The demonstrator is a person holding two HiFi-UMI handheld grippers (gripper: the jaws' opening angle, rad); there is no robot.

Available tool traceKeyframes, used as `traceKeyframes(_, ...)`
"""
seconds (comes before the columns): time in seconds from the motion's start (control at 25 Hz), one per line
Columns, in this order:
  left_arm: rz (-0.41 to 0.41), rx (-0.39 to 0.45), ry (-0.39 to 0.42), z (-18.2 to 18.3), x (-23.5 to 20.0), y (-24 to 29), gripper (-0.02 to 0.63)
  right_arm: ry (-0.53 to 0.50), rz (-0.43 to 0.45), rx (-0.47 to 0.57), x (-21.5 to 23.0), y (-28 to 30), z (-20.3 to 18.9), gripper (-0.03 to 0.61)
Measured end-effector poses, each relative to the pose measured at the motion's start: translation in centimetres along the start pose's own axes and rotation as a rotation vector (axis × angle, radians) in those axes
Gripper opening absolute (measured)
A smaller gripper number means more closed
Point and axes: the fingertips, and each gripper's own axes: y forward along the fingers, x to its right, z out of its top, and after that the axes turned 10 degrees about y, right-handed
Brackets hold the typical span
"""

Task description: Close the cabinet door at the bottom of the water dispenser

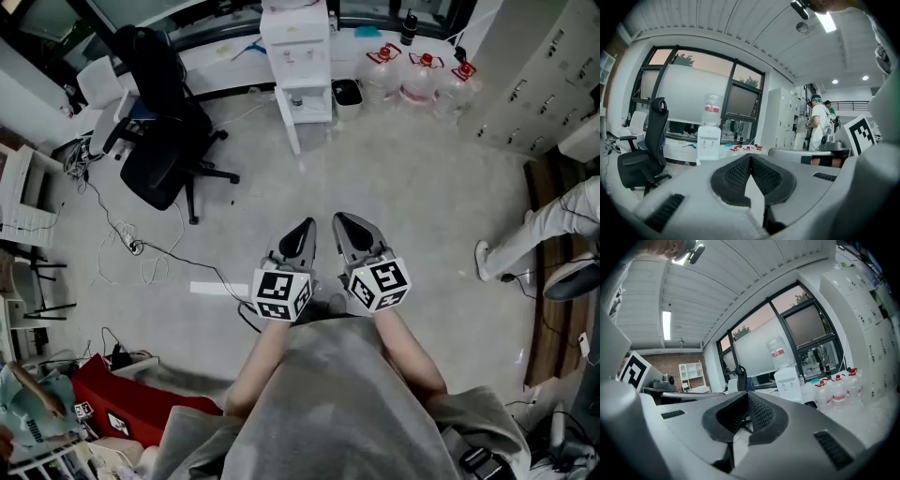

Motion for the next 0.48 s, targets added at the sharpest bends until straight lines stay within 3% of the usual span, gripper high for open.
traceKeyframes(0.48,-0.027,-0.037,-0.005,-1.6,-1.1,1.7,0.008,0.039,-0.021,-0.027,1.7,1.6,-1.3,0.011)
